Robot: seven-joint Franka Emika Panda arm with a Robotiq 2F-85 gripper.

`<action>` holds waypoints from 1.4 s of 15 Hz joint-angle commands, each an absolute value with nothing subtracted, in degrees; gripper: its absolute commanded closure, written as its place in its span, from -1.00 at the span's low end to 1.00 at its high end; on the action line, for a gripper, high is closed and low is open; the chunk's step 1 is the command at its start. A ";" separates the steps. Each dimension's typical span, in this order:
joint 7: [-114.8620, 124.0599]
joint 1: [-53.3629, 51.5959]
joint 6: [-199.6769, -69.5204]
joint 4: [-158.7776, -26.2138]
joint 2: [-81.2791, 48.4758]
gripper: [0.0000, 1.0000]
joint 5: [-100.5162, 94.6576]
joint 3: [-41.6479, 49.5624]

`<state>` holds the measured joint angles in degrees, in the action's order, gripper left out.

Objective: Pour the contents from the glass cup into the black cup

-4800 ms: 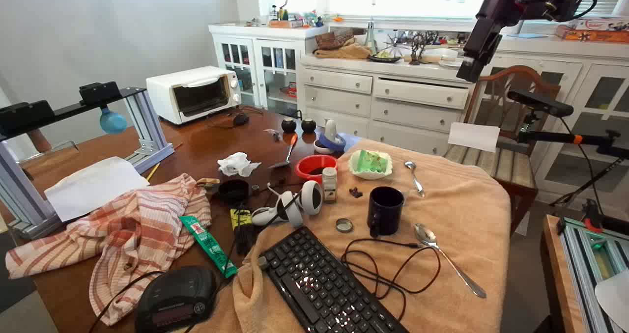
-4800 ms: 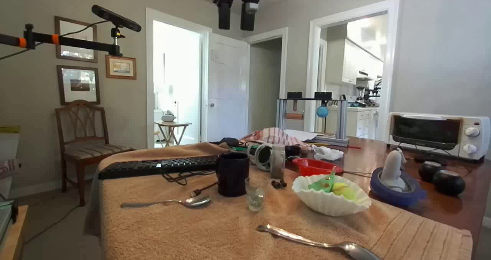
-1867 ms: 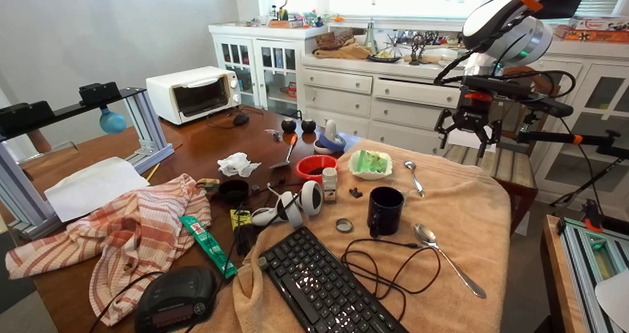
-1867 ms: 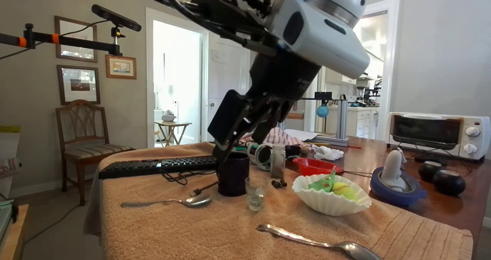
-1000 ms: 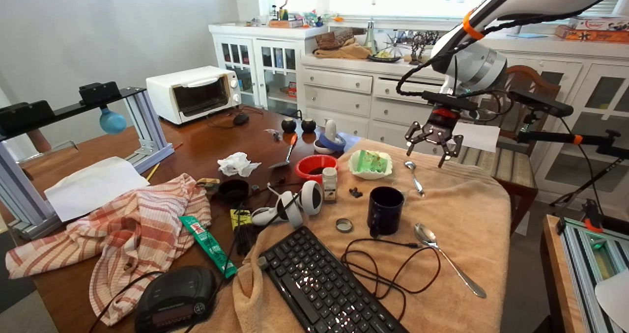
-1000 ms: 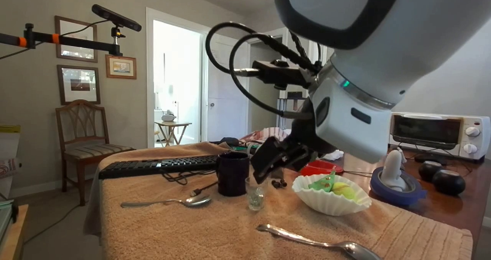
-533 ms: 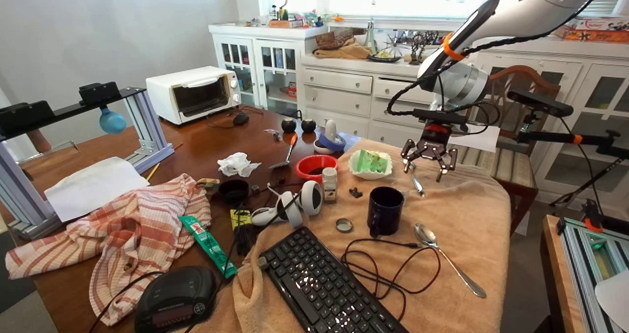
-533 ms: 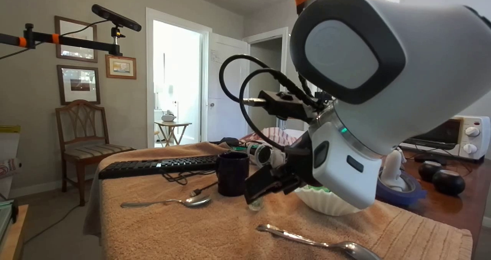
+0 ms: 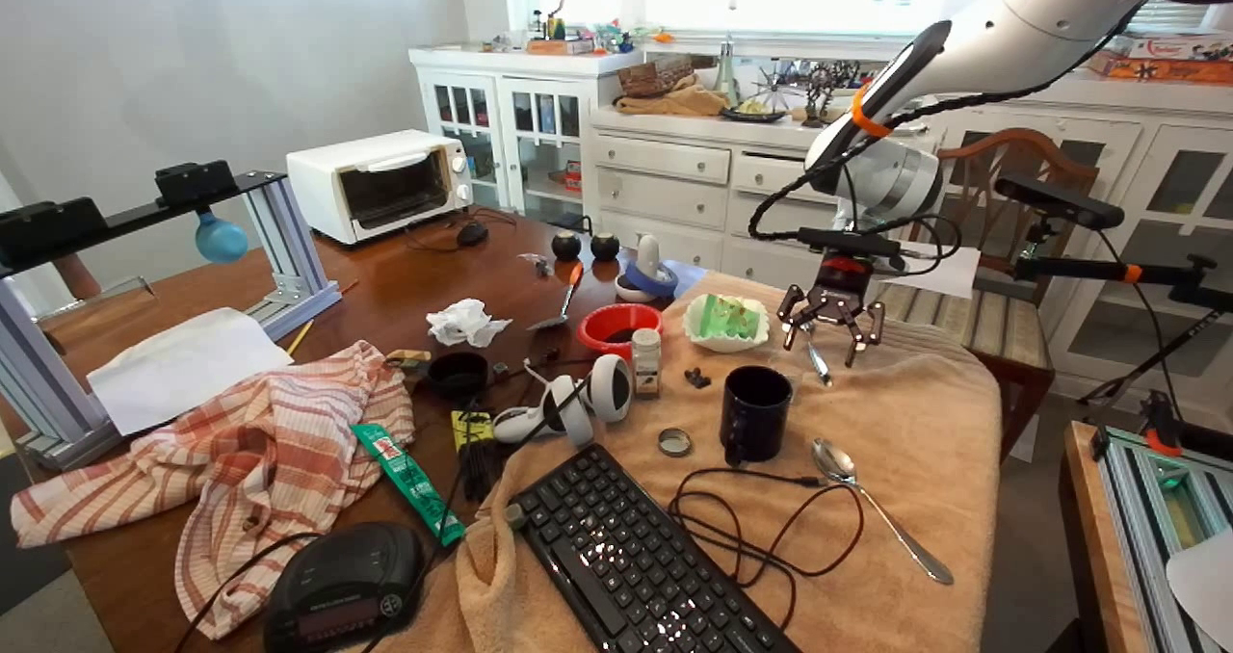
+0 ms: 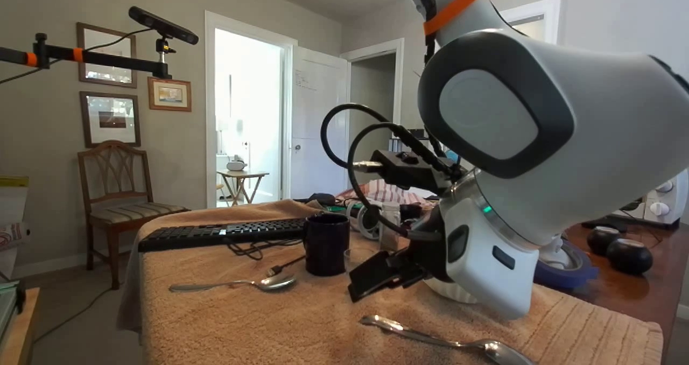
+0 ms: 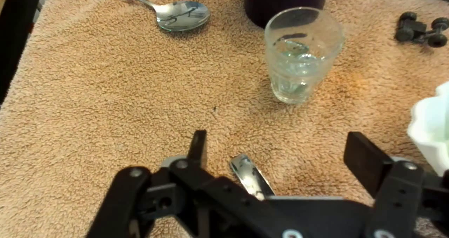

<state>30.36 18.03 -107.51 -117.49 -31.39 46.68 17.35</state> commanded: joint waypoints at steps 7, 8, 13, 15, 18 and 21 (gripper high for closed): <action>29.87 17.87 -106.30 -116.73 -32.15 -1.00 47.94 16.80; 29.88 17.88 -106.30 -116.73 -32.15 -1.00 47.93 16.85; 29.04 16.39 -109.18 -117.60 -32.26 -1.00 47.93 16.31; 28.12 15.96 -109.85 -117.87 -32.19 -1.00 48.11 15.91; 26.84 15.22 -111.54 -118.23 -32.31 -1.00 48.06 15.30; 25.65 14.41 -113.82 -119.19 -31.97 -1.00 48.45 14.61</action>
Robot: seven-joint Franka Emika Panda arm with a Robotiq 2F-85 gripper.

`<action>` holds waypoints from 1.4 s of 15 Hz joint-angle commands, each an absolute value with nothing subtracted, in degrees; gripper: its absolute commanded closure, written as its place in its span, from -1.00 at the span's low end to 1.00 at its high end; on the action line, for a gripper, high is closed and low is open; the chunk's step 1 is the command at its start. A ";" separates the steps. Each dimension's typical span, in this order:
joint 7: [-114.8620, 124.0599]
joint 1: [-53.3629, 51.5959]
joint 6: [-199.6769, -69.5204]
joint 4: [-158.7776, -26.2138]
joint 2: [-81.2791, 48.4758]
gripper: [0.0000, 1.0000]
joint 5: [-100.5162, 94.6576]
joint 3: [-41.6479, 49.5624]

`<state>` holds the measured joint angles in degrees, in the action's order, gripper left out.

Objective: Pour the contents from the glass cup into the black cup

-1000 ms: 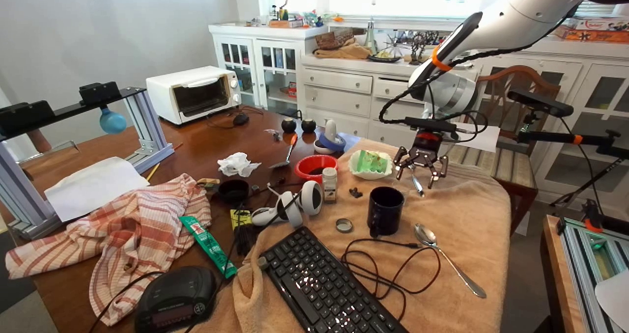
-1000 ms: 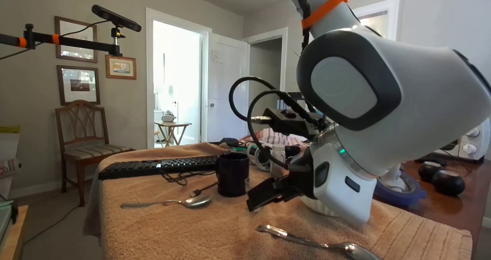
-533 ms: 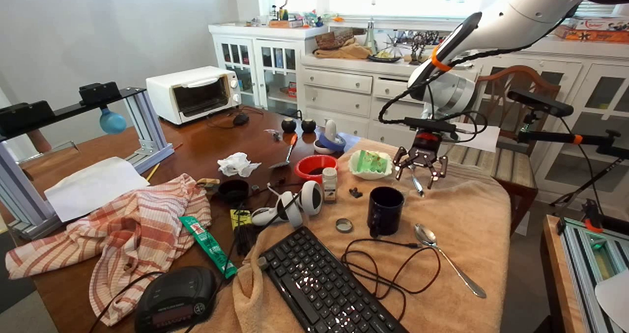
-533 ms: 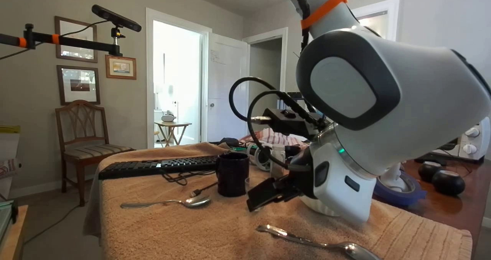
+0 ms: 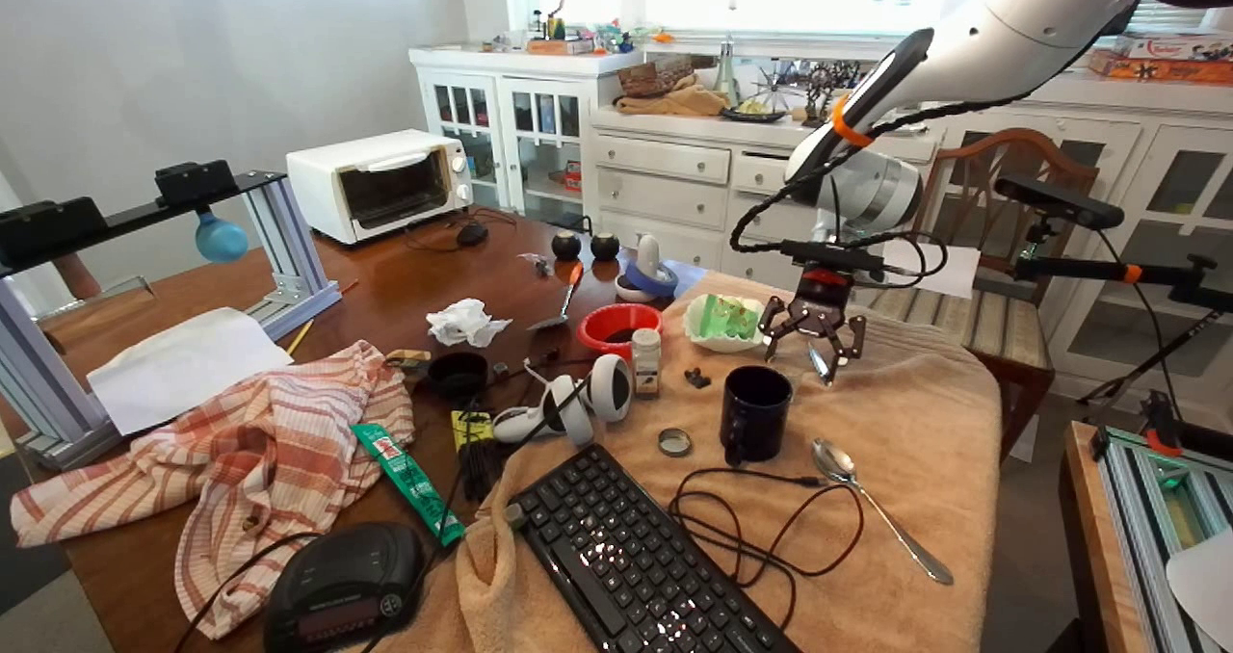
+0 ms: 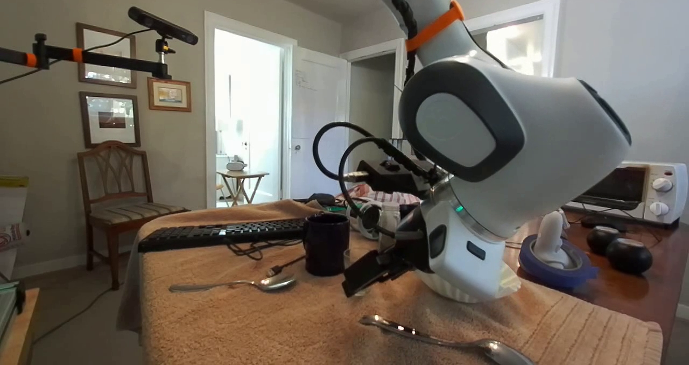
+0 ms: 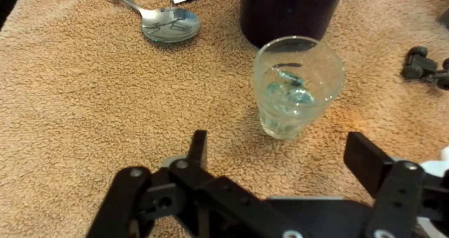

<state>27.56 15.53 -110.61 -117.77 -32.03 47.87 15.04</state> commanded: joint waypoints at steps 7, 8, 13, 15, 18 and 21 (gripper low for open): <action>22.97 13.57 -116.84 -120.79 -31.62 -0.75 49.27 12.82; 22.84 13.74 -116.88 -120.83 -31.51 -0.74 49.38 12.68; 20.68 16.96 -113.43 -119.62 -31.85 -0.97 51.76 12.53; 19.59 18.68 -110.62 -119.02 -32.30 -1.00 54.05 12.46; 18.20 20.40 -105.38 -118.05 -32.93 -1.00 55.45 12.92; 17.87 21.26 -100.71 -117.00 -33.74 -1.00 55.07 13.48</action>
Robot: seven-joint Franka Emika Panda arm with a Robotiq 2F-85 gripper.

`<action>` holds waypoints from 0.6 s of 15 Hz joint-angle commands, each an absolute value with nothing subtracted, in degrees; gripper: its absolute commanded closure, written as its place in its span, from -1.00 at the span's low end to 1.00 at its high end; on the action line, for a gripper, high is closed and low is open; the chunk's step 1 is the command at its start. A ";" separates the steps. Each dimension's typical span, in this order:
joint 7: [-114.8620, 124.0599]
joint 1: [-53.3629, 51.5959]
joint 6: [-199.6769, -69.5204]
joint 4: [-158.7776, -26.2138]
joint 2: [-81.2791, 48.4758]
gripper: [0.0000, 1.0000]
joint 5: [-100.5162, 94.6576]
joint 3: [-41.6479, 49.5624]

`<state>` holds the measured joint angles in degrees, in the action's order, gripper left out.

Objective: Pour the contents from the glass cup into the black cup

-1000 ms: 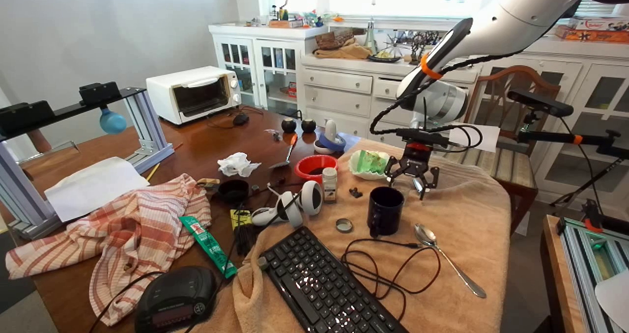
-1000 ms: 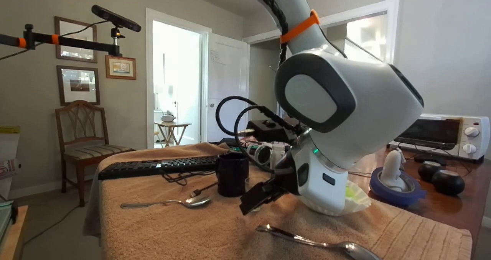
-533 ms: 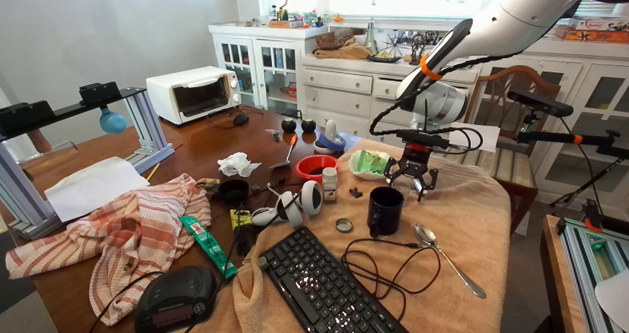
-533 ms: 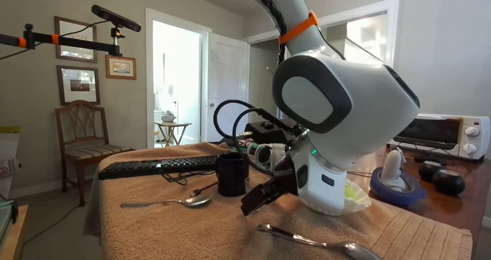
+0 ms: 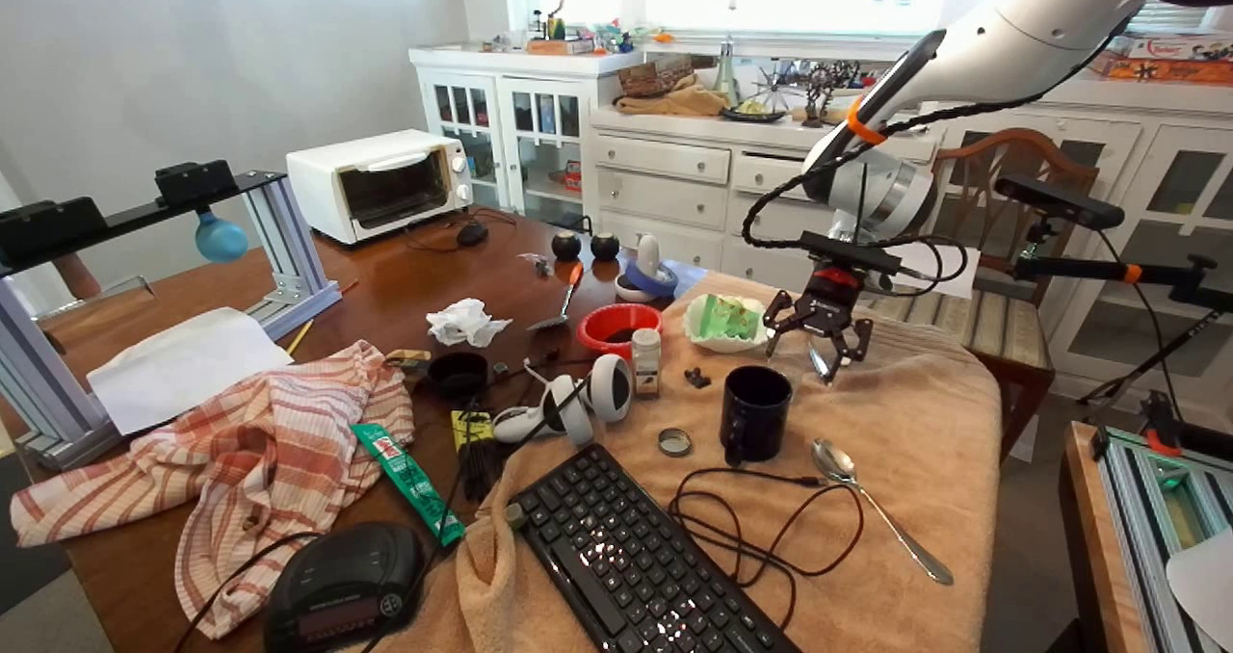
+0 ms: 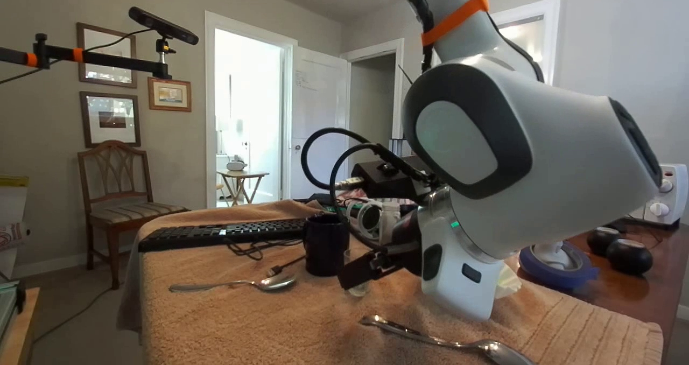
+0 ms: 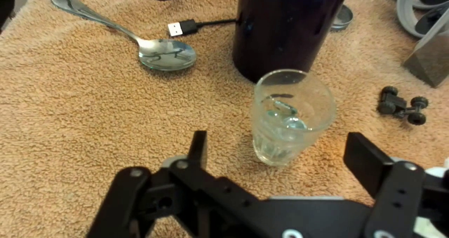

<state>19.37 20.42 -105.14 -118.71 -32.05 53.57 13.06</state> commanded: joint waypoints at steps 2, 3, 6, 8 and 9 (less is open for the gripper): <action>18.04 21.19 -99.31 -116.58 -34.27 -1.00 55.04 13.79; 18.10 21.07 -99.12 -116.48 -34.52 -1.00 55.20 13.93; 18.73 20.65 -100.22 -115.54 -36.45 -1.00 56.12 13.86; 18.98 20.60 -100.38 -114.73 -37.82 -1.00 56.81 13.86; 19.05 20.61 -100.27 -114.37 -38.39 -1.00 57.12 13.85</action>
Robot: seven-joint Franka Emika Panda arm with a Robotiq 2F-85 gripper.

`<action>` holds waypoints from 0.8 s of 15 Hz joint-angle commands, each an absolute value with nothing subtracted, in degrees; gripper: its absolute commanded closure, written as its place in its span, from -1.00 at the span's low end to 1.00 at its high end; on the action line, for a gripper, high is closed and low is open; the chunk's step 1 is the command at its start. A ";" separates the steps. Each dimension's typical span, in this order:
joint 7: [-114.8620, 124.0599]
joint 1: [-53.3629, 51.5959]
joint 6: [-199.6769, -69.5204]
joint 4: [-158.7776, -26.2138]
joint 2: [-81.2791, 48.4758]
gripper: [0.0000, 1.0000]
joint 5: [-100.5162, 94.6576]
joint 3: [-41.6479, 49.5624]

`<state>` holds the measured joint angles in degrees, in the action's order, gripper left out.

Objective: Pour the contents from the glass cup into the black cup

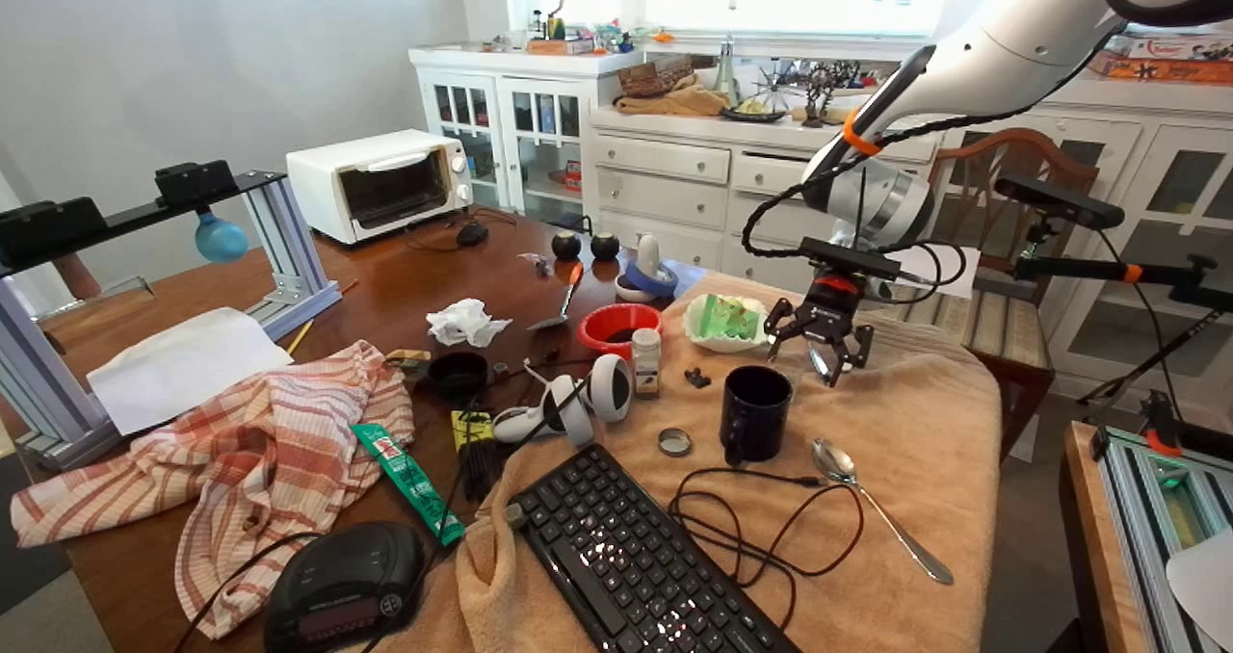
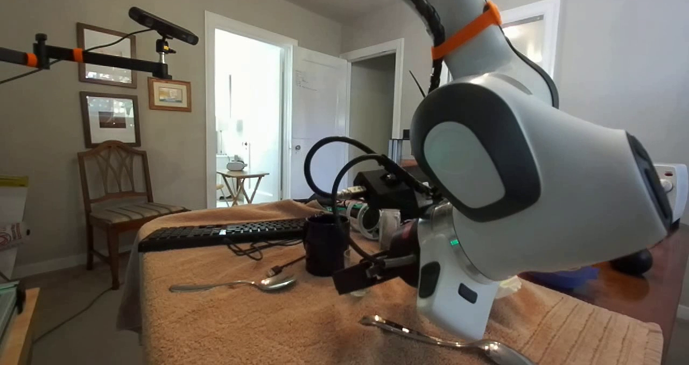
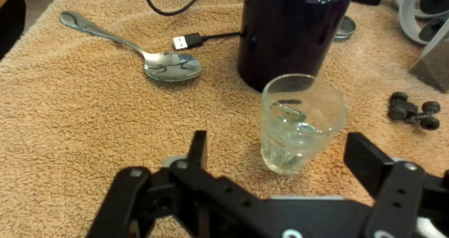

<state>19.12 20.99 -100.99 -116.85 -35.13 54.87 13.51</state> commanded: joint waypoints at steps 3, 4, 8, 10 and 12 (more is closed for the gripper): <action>19.28 20.63 -100.07 -113.23 -40.07 -1.00 57.92 13.84; 19.38 20.58 -100.01 -112.92 -40.57 -1.00 58.02 13.83; 19.28 20.59 -99.82 -112.25 -41.44 -1.00 58.73 13.72; 19.09 20.52 -99.56 -112.12 -41.50 -1.00 58.82 13.53; 19.03 20.51 -99.27 -112.05 -41.54 -1.00 58.90 13.42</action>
